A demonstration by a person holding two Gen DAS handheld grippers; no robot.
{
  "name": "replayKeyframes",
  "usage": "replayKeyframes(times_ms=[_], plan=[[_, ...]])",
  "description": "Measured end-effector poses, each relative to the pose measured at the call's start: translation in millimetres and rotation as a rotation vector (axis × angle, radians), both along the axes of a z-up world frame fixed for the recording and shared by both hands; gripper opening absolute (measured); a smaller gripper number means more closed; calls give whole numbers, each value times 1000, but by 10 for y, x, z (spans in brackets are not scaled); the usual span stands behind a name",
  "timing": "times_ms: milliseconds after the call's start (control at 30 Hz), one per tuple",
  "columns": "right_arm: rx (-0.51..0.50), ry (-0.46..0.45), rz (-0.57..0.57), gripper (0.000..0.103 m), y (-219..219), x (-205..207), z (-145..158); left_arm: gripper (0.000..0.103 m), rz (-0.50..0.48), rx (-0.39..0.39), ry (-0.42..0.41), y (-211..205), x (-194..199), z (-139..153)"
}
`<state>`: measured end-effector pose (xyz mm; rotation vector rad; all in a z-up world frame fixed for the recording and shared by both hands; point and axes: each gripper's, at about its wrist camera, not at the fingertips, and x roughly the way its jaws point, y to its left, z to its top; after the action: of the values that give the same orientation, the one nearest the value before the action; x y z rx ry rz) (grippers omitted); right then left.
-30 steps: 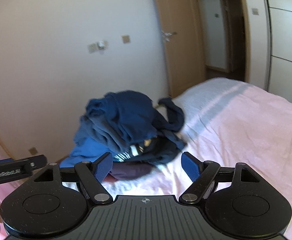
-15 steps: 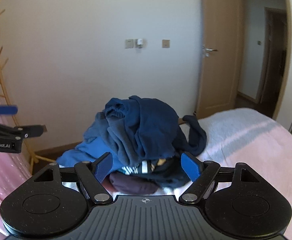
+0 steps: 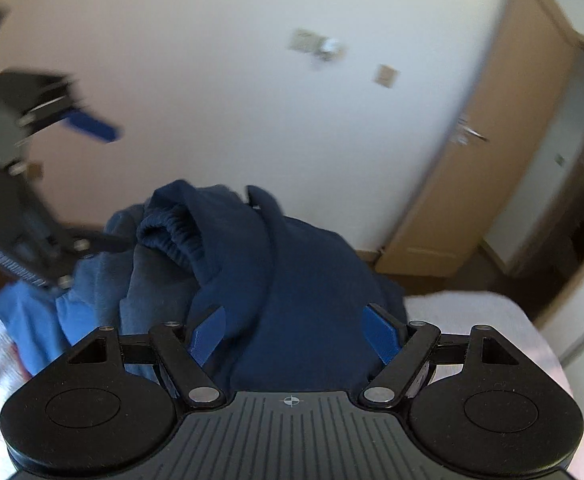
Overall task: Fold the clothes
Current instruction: 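Grasp the navy sweatpants waistband with the left gripper while the right gripper grasps it too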
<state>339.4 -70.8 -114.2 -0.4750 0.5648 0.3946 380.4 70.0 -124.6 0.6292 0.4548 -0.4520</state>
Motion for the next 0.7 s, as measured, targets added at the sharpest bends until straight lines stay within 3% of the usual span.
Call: replayKeyframes(times_ms=[100, 167, 267, 300, 333, 367, 433, 567, 700], plan=[[-47, 21, 44, 79, 182, 278, -197, 91, -52, 28, 23, 3, 286, -155], [-77, 24, 60, 78, 261, 407, -327, 83, -73, 51, 42, 5, 389, -268], [-116, 31, 65, 75, 314, 536, -483, 55, -98, 67, 94, -23, 494, -394], [-119, 37, 71, 59, 307, 563, -526, 41, -102, 63, 111, -35, 517, -412], [-114, 42, 70, 50, 286, 584, -551, 38, -104, 59, 125, -47, 537, -427], [-93, 43, 55, 35, 231, 591, -535, 36, -98, 54, 120, -54, 544, -420], [-52, 45, 26, 19, 120, 606, -504, 28, -104, 19, 100, -59, 491, -305], [58, 22, -52, 14, -337, 525, -231, 21, -169, -70, 15, -153, 184, 178], [202, -16, -172, 12, -1106, 96, 201, 17, -312, -106, -75, -559, -405, 747]])
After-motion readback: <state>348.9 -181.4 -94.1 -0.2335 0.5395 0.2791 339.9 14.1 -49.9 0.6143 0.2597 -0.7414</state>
